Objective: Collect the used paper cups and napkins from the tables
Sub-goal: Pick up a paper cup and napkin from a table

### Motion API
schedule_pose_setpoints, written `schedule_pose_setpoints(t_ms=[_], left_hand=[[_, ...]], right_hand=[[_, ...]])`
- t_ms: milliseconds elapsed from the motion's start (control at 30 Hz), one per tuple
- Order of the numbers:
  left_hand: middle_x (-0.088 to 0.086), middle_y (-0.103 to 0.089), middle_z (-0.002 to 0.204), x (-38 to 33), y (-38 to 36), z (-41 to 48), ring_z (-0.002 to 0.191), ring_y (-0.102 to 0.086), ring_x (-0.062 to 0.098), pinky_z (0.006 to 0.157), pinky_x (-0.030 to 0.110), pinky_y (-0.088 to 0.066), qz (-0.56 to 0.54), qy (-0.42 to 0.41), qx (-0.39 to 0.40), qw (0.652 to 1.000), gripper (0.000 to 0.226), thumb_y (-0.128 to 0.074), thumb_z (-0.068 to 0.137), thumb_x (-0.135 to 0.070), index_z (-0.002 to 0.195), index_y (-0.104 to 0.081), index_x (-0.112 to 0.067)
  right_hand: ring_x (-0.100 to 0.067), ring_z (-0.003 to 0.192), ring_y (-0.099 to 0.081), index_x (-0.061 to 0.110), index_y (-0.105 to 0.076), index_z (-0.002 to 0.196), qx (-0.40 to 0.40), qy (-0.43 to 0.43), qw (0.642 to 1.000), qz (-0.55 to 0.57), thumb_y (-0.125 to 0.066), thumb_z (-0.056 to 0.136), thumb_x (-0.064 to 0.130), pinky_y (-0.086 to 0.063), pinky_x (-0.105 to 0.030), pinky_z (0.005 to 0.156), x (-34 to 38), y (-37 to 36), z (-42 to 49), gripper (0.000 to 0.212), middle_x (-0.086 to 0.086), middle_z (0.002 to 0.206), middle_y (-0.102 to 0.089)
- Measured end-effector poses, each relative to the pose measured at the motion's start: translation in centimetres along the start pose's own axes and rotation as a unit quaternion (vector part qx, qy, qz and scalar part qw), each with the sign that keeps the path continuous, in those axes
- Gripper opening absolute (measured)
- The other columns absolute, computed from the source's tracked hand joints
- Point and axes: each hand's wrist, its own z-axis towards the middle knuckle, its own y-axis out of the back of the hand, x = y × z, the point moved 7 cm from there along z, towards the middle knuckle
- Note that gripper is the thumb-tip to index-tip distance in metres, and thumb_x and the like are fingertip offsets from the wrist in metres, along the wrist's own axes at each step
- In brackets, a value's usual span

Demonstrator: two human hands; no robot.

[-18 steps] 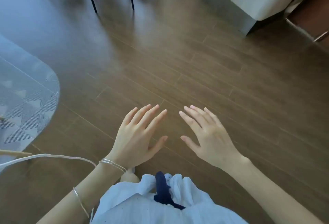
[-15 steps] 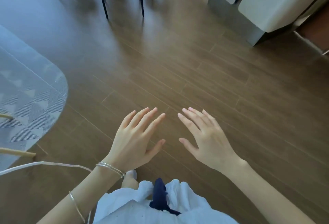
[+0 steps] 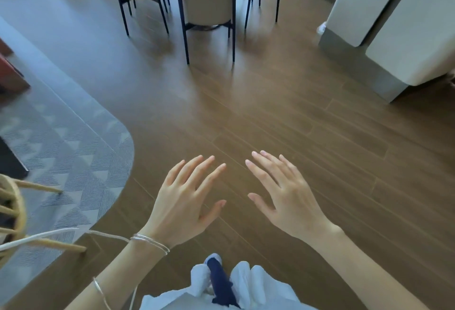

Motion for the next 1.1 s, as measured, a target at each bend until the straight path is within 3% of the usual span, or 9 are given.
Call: schedule_pose_setpoints(t_ms=[533,1100], left_hand=[[-0.001,-0.043,0.142,12.6,-1.2,7.2,0.131,-0.039,0.021,0.109,0.04,-0.028,-0.015,0.081,0.002,0.997,0.057,-0.044,0.085,-0.052,0.137,-0.042,-0.028],[0.0,-0.044,0.142,25.5,1.4,31.4,0.132,-0.038,0.02,0.109,0.041,-0.03,0.002,0.109,-0.061,0.992,0.056,-0.044,0.086,-0.051,0.136,-0.043,-0.026]], right_hand=[[-0.018,0.133,-0.038,0.015,-0.046,0.135,0.048,0.051,0.997,0.035,-0.049,0.09,0.039,-0.035,-0.043,0.107,-1.8,-6.4,14.5,0.051,-0.002,0.139,-0.048],[-0.016,0.133,-0.037,0.015,-0.046,0.135,0.012,0.105,0.993,0.048,-0.049,0.092,0.037,-0.034,-0.043,0.107,-14.8,-6.6,40.9,0.049,-0.001,0.14,-0.047]])
